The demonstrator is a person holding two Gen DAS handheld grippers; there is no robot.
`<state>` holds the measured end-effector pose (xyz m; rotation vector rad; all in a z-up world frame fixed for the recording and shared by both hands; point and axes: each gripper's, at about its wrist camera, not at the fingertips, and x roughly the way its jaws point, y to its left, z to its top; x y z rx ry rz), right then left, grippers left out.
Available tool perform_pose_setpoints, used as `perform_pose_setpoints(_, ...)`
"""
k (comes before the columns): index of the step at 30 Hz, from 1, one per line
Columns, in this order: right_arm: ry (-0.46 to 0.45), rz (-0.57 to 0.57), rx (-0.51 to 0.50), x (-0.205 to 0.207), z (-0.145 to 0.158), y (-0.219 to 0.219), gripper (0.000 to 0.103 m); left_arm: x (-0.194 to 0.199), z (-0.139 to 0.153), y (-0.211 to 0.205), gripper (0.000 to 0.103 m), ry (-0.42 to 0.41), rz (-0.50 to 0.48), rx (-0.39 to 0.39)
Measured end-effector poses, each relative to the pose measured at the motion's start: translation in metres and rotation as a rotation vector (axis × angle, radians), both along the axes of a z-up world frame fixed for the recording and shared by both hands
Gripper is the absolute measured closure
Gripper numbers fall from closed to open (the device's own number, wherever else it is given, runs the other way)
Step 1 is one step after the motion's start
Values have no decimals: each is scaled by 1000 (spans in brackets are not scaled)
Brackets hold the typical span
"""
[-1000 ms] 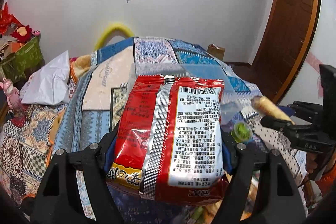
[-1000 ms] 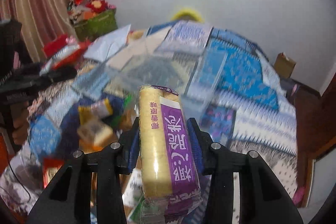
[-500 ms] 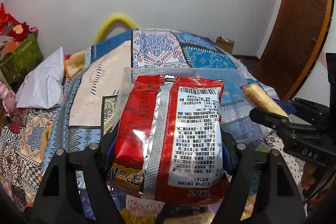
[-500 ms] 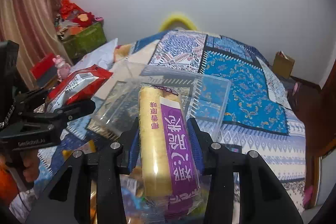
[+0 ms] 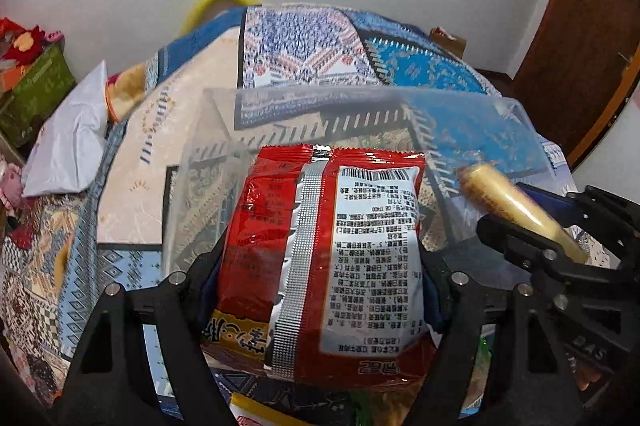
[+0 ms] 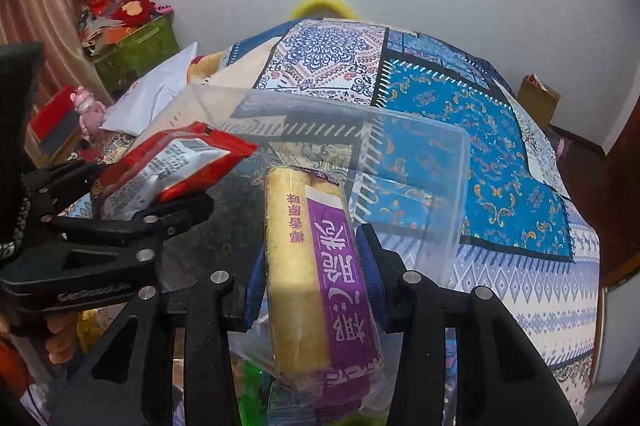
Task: Organize snacks
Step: 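Lower the red bag and cake bar into the clear box and open both tools, then grasp the yellow KAKA chip bag with the left tool while the right tool reaches the green jelly cup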
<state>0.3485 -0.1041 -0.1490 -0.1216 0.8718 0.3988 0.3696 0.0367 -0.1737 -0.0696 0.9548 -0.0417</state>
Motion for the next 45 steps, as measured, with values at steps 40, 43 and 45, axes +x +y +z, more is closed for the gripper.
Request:
perform_pose_setpoints(40, -26, 3, -3, -99, 15, -67, 29, -119, 25, 38, 9, -23, -49, 18)
perform_pose_setpoints(43, 9, 6, -10, -107, 2, -68, 29, -136, 9, 45, 9, 18, -40, 19)
perform_pose_setpoints(45, 30, 3, -16, -109, -7, -69, 29, -142, -2, 46, 9, 49, -46, 14)
